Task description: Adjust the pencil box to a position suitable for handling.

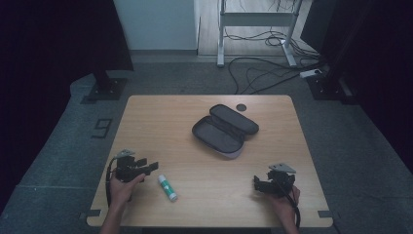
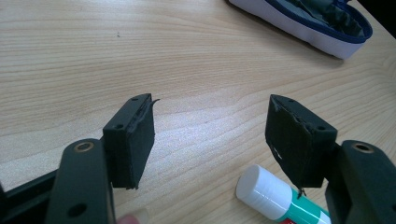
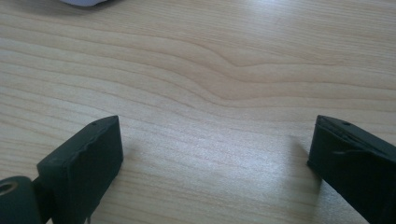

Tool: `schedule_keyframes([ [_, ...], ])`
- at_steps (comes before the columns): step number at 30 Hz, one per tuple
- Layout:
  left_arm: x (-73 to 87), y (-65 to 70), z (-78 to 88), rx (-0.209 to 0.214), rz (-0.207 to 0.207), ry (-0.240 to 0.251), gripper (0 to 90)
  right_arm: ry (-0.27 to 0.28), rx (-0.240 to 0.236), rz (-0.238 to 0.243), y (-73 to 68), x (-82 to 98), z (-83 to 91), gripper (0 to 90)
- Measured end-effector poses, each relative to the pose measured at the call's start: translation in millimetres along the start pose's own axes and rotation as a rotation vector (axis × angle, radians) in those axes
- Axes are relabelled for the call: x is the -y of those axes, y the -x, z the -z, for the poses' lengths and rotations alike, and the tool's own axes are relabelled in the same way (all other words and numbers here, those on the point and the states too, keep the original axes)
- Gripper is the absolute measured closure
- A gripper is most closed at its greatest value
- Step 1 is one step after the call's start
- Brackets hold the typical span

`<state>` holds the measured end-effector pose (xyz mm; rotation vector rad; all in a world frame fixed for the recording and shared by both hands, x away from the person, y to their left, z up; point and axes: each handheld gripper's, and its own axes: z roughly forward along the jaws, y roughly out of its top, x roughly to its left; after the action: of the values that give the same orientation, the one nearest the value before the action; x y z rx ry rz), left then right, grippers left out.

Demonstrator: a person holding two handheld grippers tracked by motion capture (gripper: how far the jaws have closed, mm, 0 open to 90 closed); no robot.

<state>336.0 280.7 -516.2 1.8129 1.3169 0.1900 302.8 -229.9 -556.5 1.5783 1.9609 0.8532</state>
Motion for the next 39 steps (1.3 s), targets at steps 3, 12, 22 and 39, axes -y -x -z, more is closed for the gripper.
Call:
schedule_keyframes([
  [3, -0.2, -0.4, 0.2, 0.001, 0.007, 0.004, 33.2, 0.004, 0.007, -0.007, 1.2, 0.3, 0.6, 4.5],
  [12, -0.4, -0.2, 1.4, 0.006, 0.005, 0.008, 33.2, 0.017, 0.027, -0.026, 4.8, 2.5, 3.7, 9.2],
  [22, -0.6, -0.3, 1.5, 0.006, 0.006, 0.011, 33.2, 0.019, 0.033, -0.031, 5.6, 3.3, 4.6, 10.4],
  [39, -2.0, -0.6, 2.9, 0.005, 0.005, 0.015, 33.2, 0.024, 0.038, -0.037, 8.2, 5.6, 7.4, 12.5],
])
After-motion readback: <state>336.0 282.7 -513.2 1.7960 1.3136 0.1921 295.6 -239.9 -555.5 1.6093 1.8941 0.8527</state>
